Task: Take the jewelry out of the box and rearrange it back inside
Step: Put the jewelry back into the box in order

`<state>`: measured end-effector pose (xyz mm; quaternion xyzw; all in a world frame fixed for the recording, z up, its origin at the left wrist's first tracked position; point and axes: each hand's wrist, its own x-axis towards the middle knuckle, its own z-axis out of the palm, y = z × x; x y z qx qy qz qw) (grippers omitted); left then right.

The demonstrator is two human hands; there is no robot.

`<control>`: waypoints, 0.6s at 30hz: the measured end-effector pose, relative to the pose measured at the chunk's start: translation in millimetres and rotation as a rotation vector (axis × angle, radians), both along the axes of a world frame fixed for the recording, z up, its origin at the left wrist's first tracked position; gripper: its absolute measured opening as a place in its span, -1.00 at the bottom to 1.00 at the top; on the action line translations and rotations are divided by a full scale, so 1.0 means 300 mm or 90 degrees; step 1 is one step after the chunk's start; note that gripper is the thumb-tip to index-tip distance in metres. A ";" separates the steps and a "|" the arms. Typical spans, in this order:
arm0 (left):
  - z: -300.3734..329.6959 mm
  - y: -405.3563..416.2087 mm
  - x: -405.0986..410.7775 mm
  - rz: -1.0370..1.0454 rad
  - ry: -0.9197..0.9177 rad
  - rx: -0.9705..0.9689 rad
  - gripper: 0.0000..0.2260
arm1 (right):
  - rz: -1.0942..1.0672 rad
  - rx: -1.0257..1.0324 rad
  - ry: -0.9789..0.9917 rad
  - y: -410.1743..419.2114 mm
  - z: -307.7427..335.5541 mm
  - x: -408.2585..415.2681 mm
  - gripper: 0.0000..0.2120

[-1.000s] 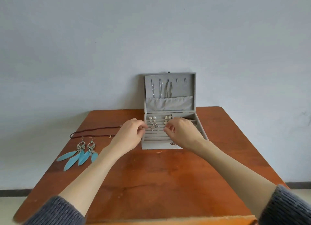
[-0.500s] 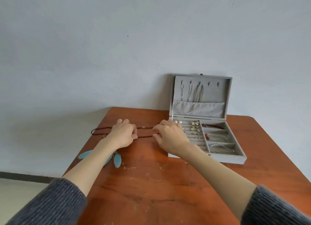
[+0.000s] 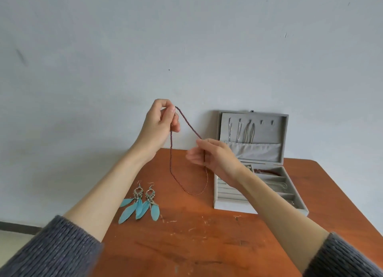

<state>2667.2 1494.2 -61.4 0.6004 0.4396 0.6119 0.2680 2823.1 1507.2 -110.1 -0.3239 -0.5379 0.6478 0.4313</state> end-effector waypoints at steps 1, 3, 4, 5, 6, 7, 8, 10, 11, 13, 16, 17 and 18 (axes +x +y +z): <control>0.022 -0.011 0.011 -0.007 -0.019 -0.005 -0.85 | 0.003 -0.001 0.014 -0.017 0.017 0.024 -0.81; 0.053 -0.034 0.045 -0.028 -0.045 -0.017 -0.85 | 0.010 0.005 0.016 -0.050 0.030 0.074 -0.78; 0.064 -0.048 0.068 -0.044 -0.051 -0.022 -0.85 | 0.017 0.007 0.015 -0.066 0.031 0.099 -0.75; 0.075 -0.061 0.094 -0.064 -0.053 -0.030 -0.85 | 0.024 0.007 0.018 -0.081 0.029 0.119 -0.70; 0.087 -0.075 0.122 -0.088 -0.050 -0.041 -0.85 | 0.029 0.000 0.029 -0.095 0.026 0.136 -0.67; 0.098 -0.088 0.151 -0.113 -0.044 -0.053 -0.85 | 0.036 -0.015 0.053 -0.110 0.022 0.151 -0.66; 0.109 -0.101 0.180 -0.136 -0.033 -0.066 -0.85 | 0.050 -0.033 0.087 -0.126 0.022 0.165 -0.67; 0.131 -0.127 0.240 -0.169 0.000 -0.083 -0.88 | 0.088 -0.055 0.142 -0.162 0.030 0.195 -0.69; 0.140 -0.137 0.269 -0.179 0.015 -0.087 -0.89 | 0.103 -0.057 0.152 -0.178 0.035 0.215 -0.71; 0.152 -0.143 0.318 -0.180 0.035 -0.091 -0.90 | 0.118 -0.057 0.148 -0.207 0.040 0.265 -0.76; 0.149 -0.128 0.376 -0.165 0.075 -0.104 -0.83 | 0.125 -0.050 0.107 -0.247 0.039 0.358 -0.80; 0.141 -0.120 0.393 -0.160 0.090 -0.114 -0.81 | 0.125 -0.046 0.089 -0.259 0.036 0.394 -0.78; 0.131 -0.109 0.412 -0.157 0.105 -0.126 -0.81 | 0.123 -0.042 0.067 -0.271 0.033 0.433 -0.77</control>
